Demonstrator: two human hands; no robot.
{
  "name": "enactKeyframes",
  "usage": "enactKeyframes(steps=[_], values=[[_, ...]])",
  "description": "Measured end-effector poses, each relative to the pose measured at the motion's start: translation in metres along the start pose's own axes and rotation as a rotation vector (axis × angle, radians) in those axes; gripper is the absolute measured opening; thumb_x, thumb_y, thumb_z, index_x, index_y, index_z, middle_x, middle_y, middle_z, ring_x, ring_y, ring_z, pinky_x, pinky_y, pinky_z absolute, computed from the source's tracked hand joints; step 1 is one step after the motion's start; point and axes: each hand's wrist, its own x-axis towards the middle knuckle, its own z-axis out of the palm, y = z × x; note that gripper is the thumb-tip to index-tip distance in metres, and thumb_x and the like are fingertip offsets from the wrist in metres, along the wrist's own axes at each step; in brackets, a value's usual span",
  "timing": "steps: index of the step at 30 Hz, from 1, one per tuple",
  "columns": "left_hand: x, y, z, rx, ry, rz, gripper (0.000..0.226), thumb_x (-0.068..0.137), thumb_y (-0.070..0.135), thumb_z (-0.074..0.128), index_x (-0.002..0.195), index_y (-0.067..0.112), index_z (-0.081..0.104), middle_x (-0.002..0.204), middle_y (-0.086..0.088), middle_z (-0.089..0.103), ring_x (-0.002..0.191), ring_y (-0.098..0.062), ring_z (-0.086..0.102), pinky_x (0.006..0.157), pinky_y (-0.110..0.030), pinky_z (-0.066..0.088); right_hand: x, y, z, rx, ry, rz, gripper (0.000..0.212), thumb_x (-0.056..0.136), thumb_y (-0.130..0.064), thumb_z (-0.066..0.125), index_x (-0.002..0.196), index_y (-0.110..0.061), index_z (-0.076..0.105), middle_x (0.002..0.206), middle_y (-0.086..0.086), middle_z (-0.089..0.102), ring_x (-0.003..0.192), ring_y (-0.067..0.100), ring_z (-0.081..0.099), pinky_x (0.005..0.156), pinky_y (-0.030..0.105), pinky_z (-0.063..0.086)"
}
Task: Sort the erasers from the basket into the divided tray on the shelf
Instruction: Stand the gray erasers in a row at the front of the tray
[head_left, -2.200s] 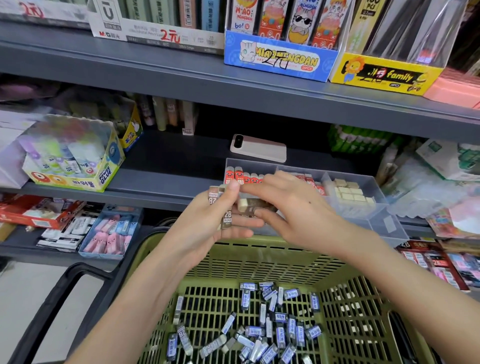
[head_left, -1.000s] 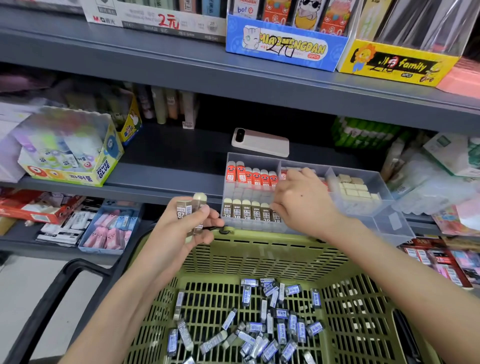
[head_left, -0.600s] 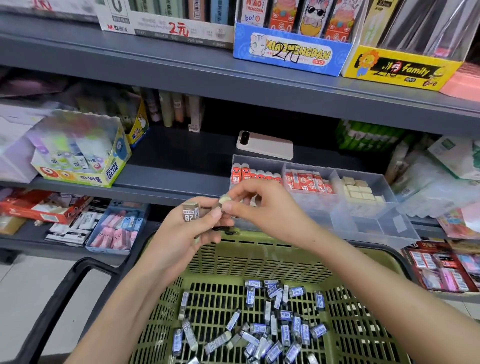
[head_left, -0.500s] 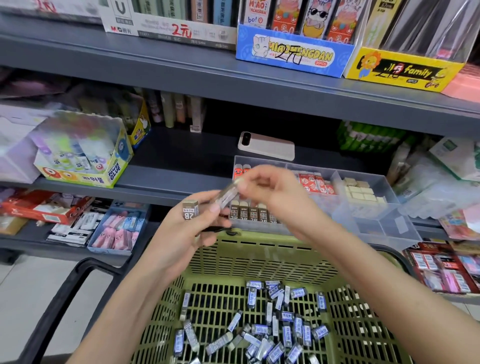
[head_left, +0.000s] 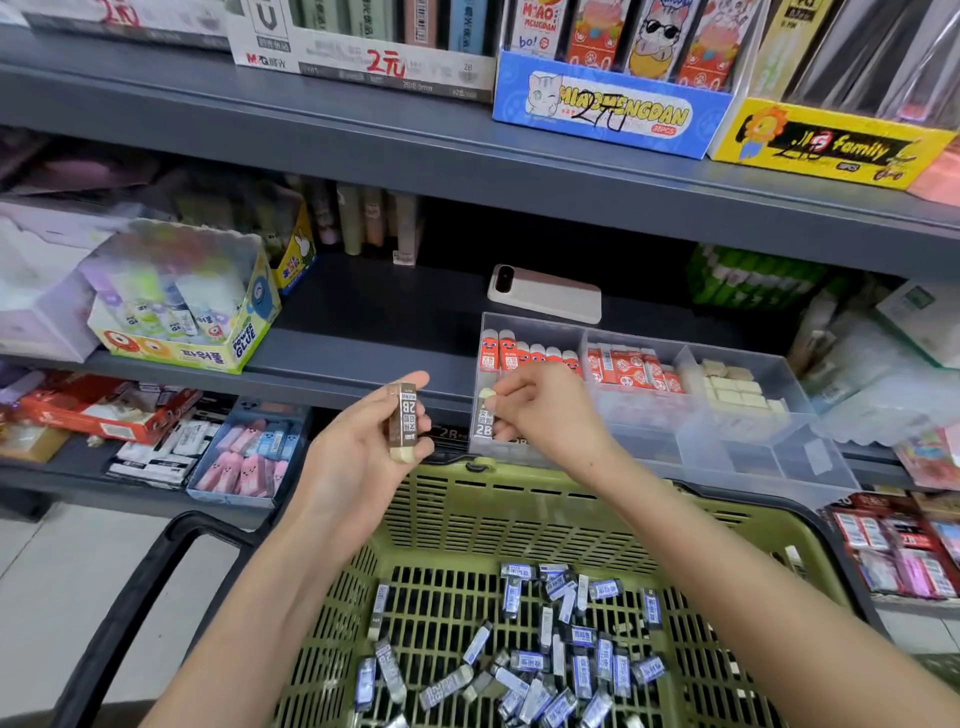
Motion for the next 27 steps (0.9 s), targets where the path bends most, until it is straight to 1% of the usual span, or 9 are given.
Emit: enactKeyframes(steps=[3, 6, 9, 12, 15, 17, 19, 23, 27], values=[[0.001, 0.000, -0.001, 0.029, -0.015, 0.018, 0.028, 0.093, 0.009, 0.046, 0.114, 0.002, 0.064, 0.073, -0.005, 0.056, 0.072, -0.014, 0.051, 0.056, -0.024, 0.046, 0.000, -0.001, 0.004, -0.107, 0.018, -0.041, 0.020, 0.086, -0.005, 0.064, 0.067, -0.013, 0.065, 0.056, -0.002, 0.060, 0.053, 0.012, 0.060, 0.072, 0.040, 0.057], [0.000, -0.001, -0.001, 0.122, -0.035, 0.056, 0.031, 0.079, 0.016, 0.058, 0.108, 0.008, 0.066, 0.074, -0.003, 0.064, 0.068, -0.011, 0.060, 0.062, -0.023, 0.052, -0.001, -0.002, 0.005, -0.189, 0.010, -0.051, 0.008, 0.087, -0.009, 0.062, 0.088, -0.009, 0.070, 0.068, 0.001, 0.066, 0.064, 0.014, 0.062, 0.079, 0.034, 0.055], [-0.001, -0.002, -0.002, 0.230, -0.023, 0.093, 0.025, 0.073, 0.021, 0.064, 0.097, 0.011, 0.065, 0.080, -0.001, 0.070, 0.069, -0.009, 0.064, 0.060, -0.023, 0.052, -0.009, -0.008, 0.000, -0.267, 0.155, -0.226, 0.018, 0.089, -0.019, 0.060, 0.104, -0.015, 0.070, 0.079, -0.009, 0.064, 0.069, 0.004, 0.054, 0.074, 0.021, 0.045], [-0.002, -0.003, -0.001, 0.284, -0.064, 0.115, 0.014, 0.071, 0.025, 0.068, 0.081, 0.016, 0.068, 0.076, 0.000, 0.069, 0.066, -0.008, 0.061, 0.057, -0.019, 0.050, -0.025, -0.018, -0.007, 0.036, -0.020, -0.374, 0.016, 0.089, -0.022, 0.062, 0.103, -0.024, 0.069, 0.078, -0.017, 0.061, 0.071, -0.001, 0.054, 0.069, 0.011, 0.041], [-0.004, -0.004, 0.001, 0.333, -0.132, 0.133, 0.013, 0.067, 0.033, 0.074, 0.073, 0.021, 0.073, 0.070, 0.000, 0.066, 0.061, -0.006, 0.057, 0.054, -0.015, 0.046, -0.036, -0.020, -0.011, -0.047, -0.165, -0.457, 0.026, 0.081, -0.027, 0.071, 0.107, -0.026, 0.067, 0.089, -0.009, 0.060, 0.079, 0.006, 0.054, 0.069, 0.013, 0.041], [-0.005, -0.004, 0.000, 0.356, -0.159, 0.140, 0.025, 0.068, 0.042, 0.078, 0.077, 0.019, 0.075, 0.071, -0.001, 0.066, 0.061, -0.006, 0.055, 0.054, -0.015, 0.046, -0.038, -0.021, -0.014, -0.286, -0.096, -0.551, 0.024, 0.078, -0.030, 0.073, 0.099, -0.021, 0.068, 0.091, -0.005, 0.061, 0.086, 0.012, 0.053, 0.076, 0.025, 0.042], [-0.005, -0.003, 0.000, 0.322, -0.153, 0.131, 0.029, 0.077, 0.044, 0.071, 0.081, 0.015, 0.075, 0.074, -0.005, 0.066, 0.064, -0.009, 0.057, 0.054, -0.016, 0.047, -0.040, -0.020, -0.017, -0.357, -0.043, -0.566, 0.018, 0.078, -0.031, 0.073, 0.089, -0.018, 0.067, 0.085, -0.006, 0.058, 0.085, 0.012, 0.050, 0.078, 0.030, 0.040], [-0.003, -0.005, 0.001, 0.215, -0.172, 0.150, 0.029, 0.087, 0.029, 0.053, 0.095, 0.008, 0.072, 0.092, -0.013, 0.073, 0.083, -0.021, 0.070, 0.068, -0.023, 0.055, -0.046, -0.011, -0.021, -0.232, -0.092, -0.481, 0.016, 0.080, -0.020, 0.071, 0.087, -0.023, 0.057, 0.069, -0.013, 0.047, 0.065, 0.003, 0.044, 0.063, 0.025, 0.038], [-0.007, -0.007, 0.002, 0.302, -0.241, 0.220, 0.033, 0.089, 0.030, 0.055, 0.111, 0.007, 0.064, 0.108, -0.013, 0.071, 0.102, -0.027, 0.068, 0.081, -0.029, 0.055, -0.044, -0.002, -0.031, -0.066, -0.127, -0.340, 0.028, 0.078, -0.011, 0.071, 0.092, -0.026, 0.052, 0.064, -0.010, 0.049, 0.062, 0.007, 0.048, 0.065, 0.031, 0.045]])
